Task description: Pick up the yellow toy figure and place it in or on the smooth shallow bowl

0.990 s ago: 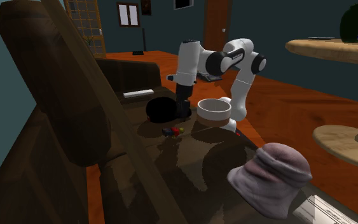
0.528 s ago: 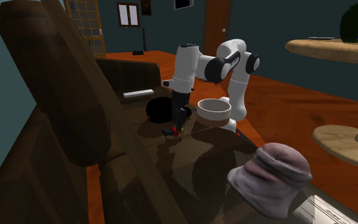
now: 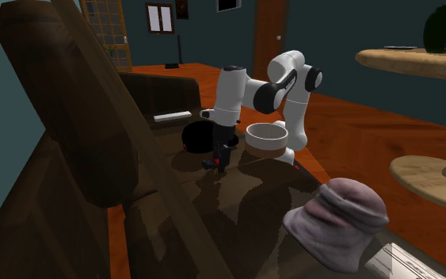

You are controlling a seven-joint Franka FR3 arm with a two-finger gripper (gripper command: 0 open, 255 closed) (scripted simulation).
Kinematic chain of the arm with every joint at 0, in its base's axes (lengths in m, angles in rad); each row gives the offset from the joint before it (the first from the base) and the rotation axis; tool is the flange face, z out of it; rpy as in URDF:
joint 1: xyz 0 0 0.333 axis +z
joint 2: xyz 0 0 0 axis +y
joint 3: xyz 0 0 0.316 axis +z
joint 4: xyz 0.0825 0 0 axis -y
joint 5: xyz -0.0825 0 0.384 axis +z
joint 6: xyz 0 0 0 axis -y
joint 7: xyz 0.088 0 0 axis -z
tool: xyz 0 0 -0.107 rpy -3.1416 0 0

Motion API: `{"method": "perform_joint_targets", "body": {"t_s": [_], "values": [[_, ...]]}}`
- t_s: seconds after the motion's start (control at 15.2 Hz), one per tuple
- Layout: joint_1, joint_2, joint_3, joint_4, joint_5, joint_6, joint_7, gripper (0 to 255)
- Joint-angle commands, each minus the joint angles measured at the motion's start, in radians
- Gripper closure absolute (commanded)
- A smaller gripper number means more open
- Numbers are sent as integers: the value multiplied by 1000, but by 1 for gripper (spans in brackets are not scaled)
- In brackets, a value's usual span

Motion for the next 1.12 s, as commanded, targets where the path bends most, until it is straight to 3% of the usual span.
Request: {"method": "perform_joint_targets", "body": {"t_s": [0.0, 0.26, 0.33, 1.06], "values": [[0, 0, 0, -2, 0, 3, 0, 0], [0, 0, 0, -2, 0, 3, 0, 0], [0, 0, 0, -2, 0, 3, 0, 255], [-1, 0, -1, 24, 0, -24, -2, 255]]}}
